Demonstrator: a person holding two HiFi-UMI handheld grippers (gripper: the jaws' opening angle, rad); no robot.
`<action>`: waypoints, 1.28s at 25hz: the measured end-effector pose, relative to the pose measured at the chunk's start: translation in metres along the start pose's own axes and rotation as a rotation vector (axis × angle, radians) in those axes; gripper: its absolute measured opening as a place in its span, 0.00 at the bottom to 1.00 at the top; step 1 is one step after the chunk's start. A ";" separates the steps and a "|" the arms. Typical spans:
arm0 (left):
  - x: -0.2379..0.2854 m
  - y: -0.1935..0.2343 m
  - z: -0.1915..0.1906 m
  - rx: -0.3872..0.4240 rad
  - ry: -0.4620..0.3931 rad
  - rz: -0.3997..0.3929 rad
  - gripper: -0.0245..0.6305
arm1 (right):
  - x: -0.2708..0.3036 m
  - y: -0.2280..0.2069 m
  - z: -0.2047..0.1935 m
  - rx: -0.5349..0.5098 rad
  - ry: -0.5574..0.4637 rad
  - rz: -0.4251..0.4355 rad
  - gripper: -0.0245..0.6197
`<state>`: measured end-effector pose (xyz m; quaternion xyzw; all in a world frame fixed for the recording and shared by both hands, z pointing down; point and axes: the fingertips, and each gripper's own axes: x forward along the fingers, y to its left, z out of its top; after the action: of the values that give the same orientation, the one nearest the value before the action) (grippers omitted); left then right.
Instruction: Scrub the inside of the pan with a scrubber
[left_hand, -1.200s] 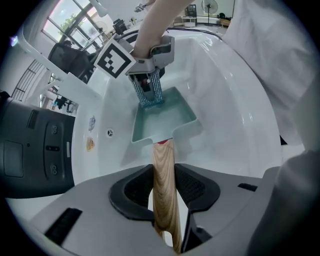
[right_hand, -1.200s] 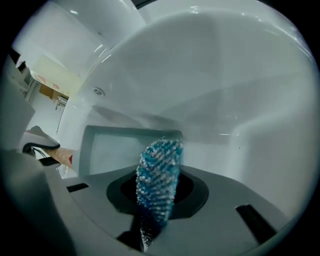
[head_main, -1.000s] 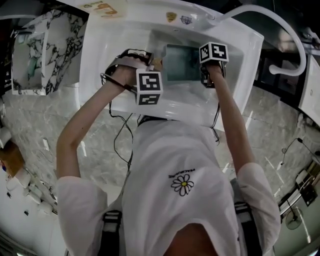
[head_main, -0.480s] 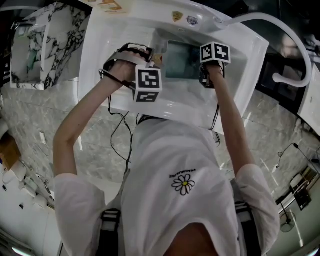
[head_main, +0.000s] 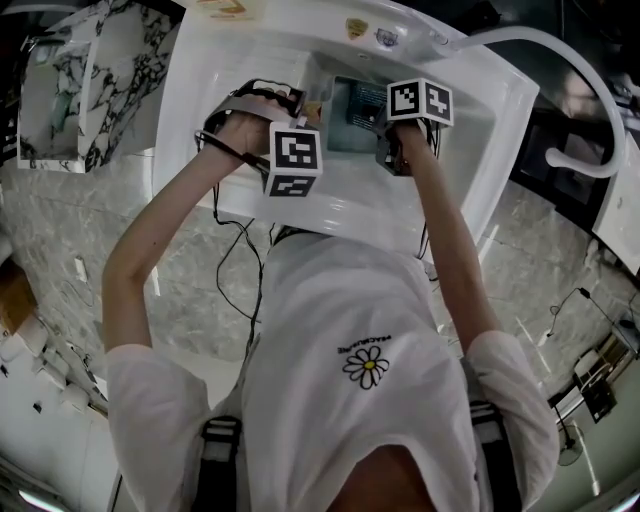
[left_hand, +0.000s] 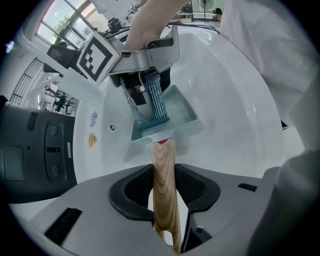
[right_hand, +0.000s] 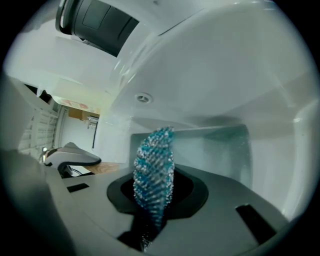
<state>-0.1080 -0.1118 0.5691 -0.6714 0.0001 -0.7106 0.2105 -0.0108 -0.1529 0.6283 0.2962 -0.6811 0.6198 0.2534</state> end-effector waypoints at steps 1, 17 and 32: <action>0.000 -0.001 0.000 -0.001 0.001 -0.001 0.25 | 0.002 0.011 0.000 0.006 -0.002 0.048 0.13; 0.008 -0.006 -0.009 0.002 0.009 0.000 0.25 | -0.005 0.034 -0.003 -0.131 -0.009 0.066 0.13; 0.016 -0.007 -0.020 0.010 0.008 -0.005 0.25 | -0.031 -0.091 -0.030 -0.041 0.112 -0.282 0.13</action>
<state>-0.1291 -0.1158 0.5841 -0.6674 -0.0042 -0.7138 0.2123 0.0749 -0.1258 0.6724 0.3485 -0.6303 0.5795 0.3814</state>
